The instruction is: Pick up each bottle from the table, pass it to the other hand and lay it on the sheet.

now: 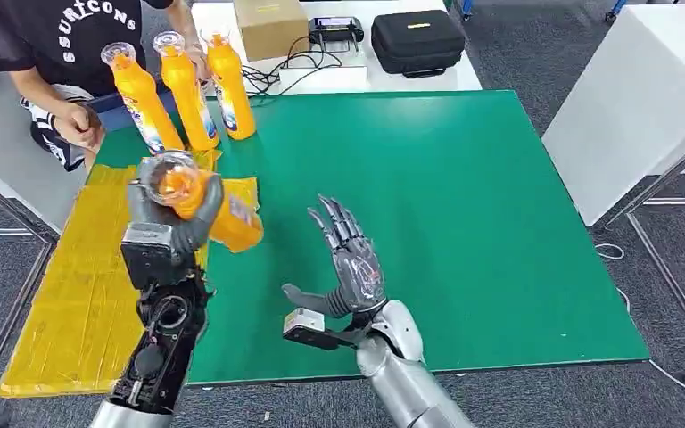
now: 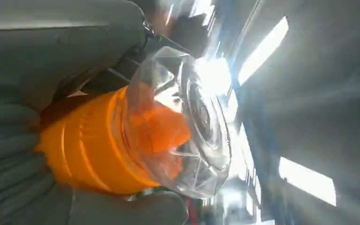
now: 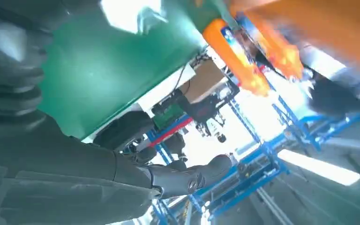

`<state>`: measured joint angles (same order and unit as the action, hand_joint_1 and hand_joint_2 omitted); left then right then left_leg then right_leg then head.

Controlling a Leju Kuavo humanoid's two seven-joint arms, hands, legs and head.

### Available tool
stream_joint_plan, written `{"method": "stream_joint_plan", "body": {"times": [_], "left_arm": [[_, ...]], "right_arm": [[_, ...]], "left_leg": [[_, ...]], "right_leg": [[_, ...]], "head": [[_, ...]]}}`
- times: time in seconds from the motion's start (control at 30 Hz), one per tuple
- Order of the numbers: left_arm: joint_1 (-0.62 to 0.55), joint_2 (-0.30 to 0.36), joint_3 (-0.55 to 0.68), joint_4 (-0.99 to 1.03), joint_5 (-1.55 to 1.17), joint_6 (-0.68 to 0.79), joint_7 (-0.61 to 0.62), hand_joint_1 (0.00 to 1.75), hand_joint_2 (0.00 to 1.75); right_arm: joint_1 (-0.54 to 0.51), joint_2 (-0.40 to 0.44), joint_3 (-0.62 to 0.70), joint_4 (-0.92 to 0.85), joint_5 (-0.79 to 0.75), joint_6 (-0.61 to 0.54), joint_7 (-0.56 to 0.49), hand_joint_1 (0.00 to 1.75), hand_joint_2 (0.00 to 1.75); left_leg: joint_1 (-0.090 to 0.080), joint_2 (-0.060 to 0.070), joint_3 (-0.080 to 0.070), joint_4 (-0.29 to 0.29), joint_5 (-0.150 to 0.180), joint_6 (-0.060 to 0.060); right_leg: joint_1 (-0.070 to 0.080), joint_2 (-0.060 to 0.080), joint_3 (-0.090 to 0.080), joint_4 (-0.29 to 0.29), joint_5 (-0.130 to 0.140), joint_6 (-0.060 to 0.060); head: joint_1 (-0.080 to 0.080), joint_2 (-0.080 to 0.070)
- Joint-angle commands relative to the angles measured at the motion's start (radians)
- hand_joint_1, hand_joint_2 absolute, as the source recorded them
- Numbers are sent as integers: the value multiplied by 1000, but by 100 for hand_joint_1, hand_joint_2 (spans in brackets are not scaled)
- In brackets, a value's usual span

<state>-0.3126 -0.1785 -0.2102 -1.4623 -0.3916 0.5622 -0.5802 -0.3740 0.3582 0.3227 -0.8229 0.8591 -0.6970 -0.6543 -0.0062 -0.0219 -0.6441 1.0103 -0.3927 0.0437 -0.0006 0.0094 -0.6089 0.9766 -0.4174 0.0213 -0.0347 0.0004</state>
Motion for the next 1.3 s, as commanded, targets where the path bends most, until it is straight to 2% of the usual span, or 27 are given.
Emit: {"method": "stream_joint_plan", "body": {"times": [0.03, 0.07, 0.1, 0.13, 0.17, 0.27, 0.3, 0.33, 0.37, 0.4, 0.43, 0.57, 0.6, 0.8, 0.87, 0.97, 1.07, 1.1, 1.13, 1.2, 1.3], "left_arm": [[-25, 62, 55, -123, -457, 136, 169, 175, 175], [-24, 30, 114, -136, -586, 136, 164, 175, 175], [-23, -15, 179, -148, -744, 136, 165, 175, 175], [-31, -28, 211, -121, -890, 136, 231, 175, 175], [-44, -10, 205, -84, -991, 136, 299, 175, 175], [-44, -10, 205, -84, -991, 136, 299, 175, 175], [-44, -10, 205, -84, -991, 136, 299, 175, 175], [-44, -10, 205, -84, -991, 136, 299, 175, 175], [-80, 35, 152, 30, -1160, 136, 453, 175, 175], [-119, 100, 75, 129, -1179, 123, 548, 175, 175], [-171, 138, -8, 232, -1179, 32, 628, 175, 175], [-333, 151, -137, 604, -1179, -102, 770, 175, 175], [-359, 132, -121, 689, -1179, -119, 766, 175, 175], [-460, 101, -53, 1023, -1178, -176, 768, 175, 175], [-468, 103, -46, 1056, -1179, -166, 769, 175, 175], [-472, 105, -7, 1118, -1156, -228, 764, 175, 175], [-452, 127, -11, 1158, -1170, -274, 834, 175, 175], [-463, 153, -35, 1220, -1135, -215, 807, 175, 175], [-441, 144, -22, 1180, -1147, -297, 850, 175, 175], [-432, 156, -6, 1191, -1152, -356, 868, 175, 175], [-429, 159, -4, 1190, -1152, -352, 865, 175, 175]], "right_arm": [[129, -85, 6, -465, -207, -1, -44, 0, 175], [153, -126, 38, -552, -292, -1, -44, 0, 175], [171, -193, 96, -640, -406, -1, -30, 0, 175], [202, -236, 113, -752, -484, -1, -26, 0, 175], [225, -248, 109, -818, -535, -1, -44, 0, 175], [225, -248, 109, -818, -535, -1, -44, 0, 175], [225, -248, 109, -818, -535, -1, -44, 0, 175], [225, -248, 109, -818, -535, -1, -44, 0, 175], [241, -245, 109, -898, -571, -1, -44, 0, 175], [256, -231, 85, -939, -543, -1, -44, 0, 175], [268, -229, 78, -959, -530, -1, -44, 0, 175], [244, -239, 87, -916, -543, -1, -44, 0, 175], [238, -236, 83, -900, -538, -1, -44, 0, 175], [171, -240, 101, -822, -570, -1, -44, 0, 175], [157, -237, 103, -806, -573, -1, -44, 0, 175], [133, -239, 123, -774, -587, -1, -40, 0, 175], [111, -241, 150, -742, -584, -1, -19, 0, 175], [112, -235, 149, -738, -580, -1, -15, 0, 175], [109, -237, 153, -731, -584, -1, -19, 0, 175], [102, -234, 159, -721, -585, -1, -16, 0, 175], [100, -233, 159, -719, -584, -1, -16, 0, 175]], "left_leg": [[0, 0, 6, 1, -4, -3], [0, -1, 2, 0, -1, -2], [0, -2, 4, 1, -3, -3], [0, -2, 1, 0, -1, -1], [0, -3, 4, 1, -3, -2], [-1, -3, 3, 0, -1, -1], [-1, -3, 10, 1, -5, -3], [-2, -2, 1, 0, -1, -1], [-2, 1, 6, 1, -4, -2], [-2, 2, 3, 0, -2, -1], [-2, -3, 5, 0, -2, -3], [-1, -13, 7, -1, 1, -3], [-1, -8, 6, -2, 1, -2], [-1, 2, 7, -1, 0, -3], [-1, 3, 8, -1, 0, -3], [0, 4, 8, -1, 0, -3], [-1, 5, 9, -1, 0, -3], [-1, 5, 5, -1, 0, -2], [-1, 7, 8, -1, -1, -3], [0, 8, 9, -1, -1, -3], [0, 5, 7, -1, 0, -3]], "right_leg": [[0, -3, 6, 1, -4, 0], [0, -3, 3, 0, -2, 0], [0, -4, 5, 1, -4, 0], [0, -3, 2, -1, -2, 0], [0, -5, 6, 0, -4, 1], [-1, -5, 5, -1, -3, 1], [-1, -6, 12, 0, -6, 1], [-1, -2, 3, -1, -1, 0], [0, 0, 7, -1, -3, 0], [-1, 0, 3, -1, -1, 0], [-1, -5, 6, 0, -3, 0], [0, -15, 8, -1, -4, -1], [0, -10, 7, -2, -3, 0], [0, -1, 7, -1, 0, 0], [0, 0, 7, 0, -1, -1], [0, 1, 8, -1, -1, -1], [0, 3, 8, -1, 0, 0], [0, 4, 5, -1, 1, 0], [0, 5, 8, -1, 0, 0], [0, 4, 8, -1, -1, -1], [0, 3, 6, 0, -1, -1]], "head": [[0, 0], [0, 0], [0, 0], [0, 0], [0, 0], [0, 0], [2, 0], [0, 0], [0, 0], [0, 0], [0, 0], [-1, 0], [0, 0], [0, 0], [0, 0], [0, 0], [0, 0], [0, 0], [0, 0], [0, 0], [0, 0]]}}
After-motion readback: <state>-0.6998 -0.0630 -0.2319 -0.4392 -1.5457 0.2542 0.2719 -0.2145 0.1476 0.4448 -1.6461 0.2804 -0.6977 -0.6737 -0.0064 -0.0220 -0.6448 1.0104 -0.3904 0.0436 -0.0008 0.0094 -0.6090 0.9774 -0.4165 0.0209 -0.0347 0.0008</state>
